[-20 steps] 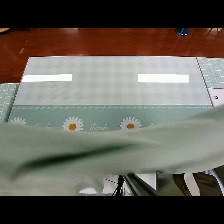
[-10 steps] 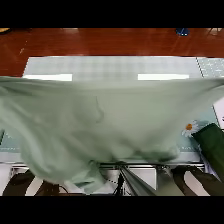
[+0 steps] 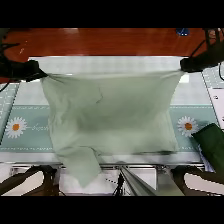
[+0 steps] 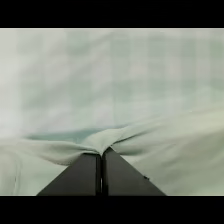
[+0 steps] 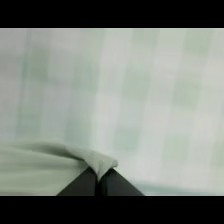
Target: Fold the shirts.
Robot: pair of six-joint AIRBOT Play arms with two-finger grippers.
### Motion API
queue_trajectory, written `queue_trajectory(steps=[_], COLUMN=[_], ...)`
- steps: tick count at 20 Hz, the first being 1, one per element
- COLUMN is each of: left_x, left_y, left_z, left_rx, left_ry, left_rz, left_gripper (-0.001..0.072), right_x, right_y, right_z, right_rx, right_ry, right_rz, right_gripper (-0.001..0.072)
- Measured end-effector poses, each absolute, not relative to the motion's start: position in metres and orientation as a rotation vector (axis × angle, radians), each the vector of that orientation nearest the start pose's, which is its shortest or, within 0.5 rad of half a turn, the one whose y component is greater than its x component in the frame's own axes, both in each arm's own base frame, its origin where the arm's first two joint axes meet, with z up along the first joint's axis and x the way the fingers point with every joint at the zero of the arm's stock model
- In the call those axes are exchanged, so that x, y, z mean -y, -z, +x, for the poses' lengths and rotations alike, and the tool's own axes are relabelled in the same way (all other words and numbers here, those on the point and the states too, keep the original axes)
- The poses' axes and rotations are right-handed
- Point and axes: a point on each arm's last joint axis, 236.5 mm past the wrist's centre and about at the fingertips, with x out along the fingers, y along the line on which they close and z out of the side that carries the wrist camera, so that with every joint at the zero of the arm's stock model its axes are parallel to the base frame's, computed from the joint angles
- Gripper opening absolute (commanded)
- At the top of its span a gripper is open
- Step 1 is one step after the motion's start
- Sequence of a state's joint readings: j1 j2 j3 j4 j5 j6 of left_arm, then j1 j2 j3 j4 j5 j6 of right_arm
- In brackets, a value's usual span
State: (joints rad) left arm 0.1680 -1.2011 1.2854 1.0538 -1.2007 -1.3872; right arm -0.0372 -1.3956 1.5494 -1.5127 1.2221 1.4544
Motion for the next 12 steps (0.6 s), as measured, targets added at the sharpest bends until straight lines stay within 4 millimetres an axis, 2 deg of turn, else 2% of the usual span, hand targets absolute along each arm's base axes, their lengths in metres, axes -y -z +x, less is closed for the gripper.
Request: queue_trajectory(steps=[4,6,9,12], left_x=[0.034,0.031,0.036,0.044], left_y=[-0.080,-0.070,-0.058,-0.041], left_z=[0.458,0.479,0.505,0.521], left_rx=[-0.950,-0.902,-0.840,-0.818], left_ry=[0.221,0.196,0.178,0.171], left_rz=[-0.413,-0.417,-0.403,-0.390], left_gripper=[0.0018,0.0019,0.0018,0.0019], right_x=[0.005,0.002,0.001,-0.001], right_y=[-0.097,-0.092,-0.077,-0.055], right_z=[0.520,0.541,0.563,0.573], right_rx=[-0.872,-0.811,-0.770,-0.781], right_ry=[-0.012,-0.007,-0.002,0.000], right_rz=[0.051,0.089,0.129,0.150], right_gripper=[0.0021,0.0021,0.0021,0.0021])
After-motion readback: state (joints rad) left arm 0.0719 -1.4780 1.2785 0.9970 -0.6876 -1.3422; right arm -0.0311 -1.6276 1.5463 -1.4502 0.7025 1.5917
